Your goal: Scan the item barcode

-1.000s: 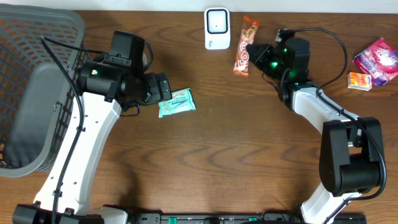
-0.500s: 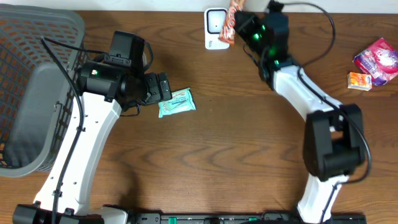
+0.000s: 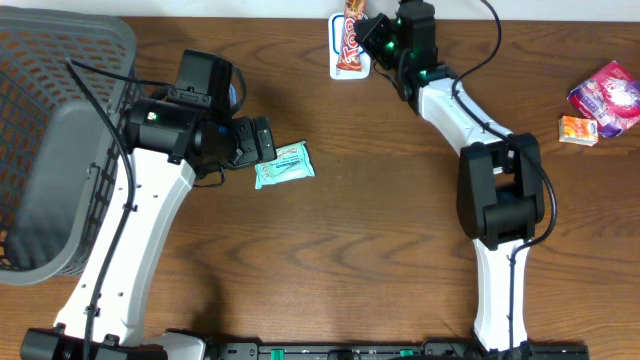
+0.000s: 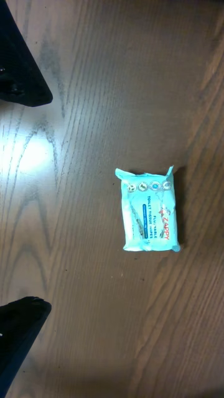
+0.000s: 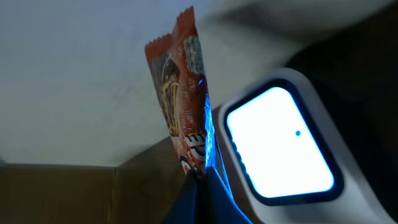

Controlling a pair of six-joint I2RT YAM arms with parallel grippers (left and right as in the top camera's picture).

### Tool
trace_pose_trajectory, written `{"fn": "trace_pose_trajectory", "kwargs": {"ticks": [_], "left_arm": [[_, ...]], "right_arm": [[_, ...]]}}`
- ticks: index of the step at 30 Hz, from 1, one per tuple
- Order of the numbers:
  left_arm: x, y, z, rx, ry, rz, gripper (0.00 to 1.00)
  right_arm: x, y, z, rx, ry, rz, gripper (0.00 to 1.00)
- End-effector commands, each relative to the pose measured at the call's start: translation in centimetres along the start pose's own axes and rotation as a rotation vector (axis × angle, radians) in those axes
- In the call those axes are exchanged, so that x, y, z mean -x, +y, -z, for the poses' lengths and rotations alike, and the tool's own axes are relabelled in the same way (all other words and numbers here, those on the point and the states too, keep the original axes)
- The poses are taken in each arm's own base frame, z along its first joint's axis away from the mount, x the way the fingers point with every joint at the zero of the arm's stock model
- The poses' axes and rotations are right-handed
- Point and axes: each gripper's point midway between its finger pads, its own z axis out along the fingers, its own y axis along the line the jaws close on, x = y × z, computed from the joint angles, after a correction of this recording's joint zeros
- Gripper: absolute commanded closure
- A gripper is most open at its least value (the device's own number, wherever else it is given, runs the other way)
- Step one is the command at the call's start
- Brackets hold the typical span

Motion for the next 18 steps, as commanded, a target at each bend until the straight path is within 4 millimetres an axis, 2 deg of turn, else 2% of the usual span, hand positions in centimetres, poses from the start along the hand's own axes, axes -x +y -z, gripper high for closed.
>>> {"fn": "trace_pose_trajectory", "kwargs": {"ticks": [1, 5, 8, 10, 14, 16, 18], "left_arm": [[0.2, 0.2, 0.1, 0.008, -0.007, -0.001, 0.02], [0.2, 0.2, 0.1, 0.008, -0.006, -0.001, 0.02], [0.2, 0.2, 0.1, 0.008, -0.006, -0.001, 0.02], [0.2, 0.2, 0.1, 0.008, -0.007, -0.001, 0.02], [0.2, 0.2, 0.1, 0.008, -0.007, -0.001, 0.02], [0.2, 0.2, 0.1, 0.008, -0.007, -0.001, 0.02], [0.2, 0.2, 0.1, 0.008, -0.007, -0.001, 0.02]], "right_arm": [[2.5, 2.8, 1.3, 0.056, 0.004, 0.097, 0.99], [5.5, 1.7, 4.0, -0.023, 0.017, 0.149, 0.99], [8.7, -0.4, 7.2, -0.118, -0.003, 0.141, 0.99], [10.6, -2.2, 9.3, -0.177, -0.012, 0.134, 0.99], [14.1, -7.0, 14.5, -0.319, -0.021, 0.103, 0.99], [14.9, -9.1, 16.6, -0.370, -0.009, 0.083, 0.99], [14.9, -10.9, 18.1, -0.404, 0.026, 0.062, 0.99]]}}
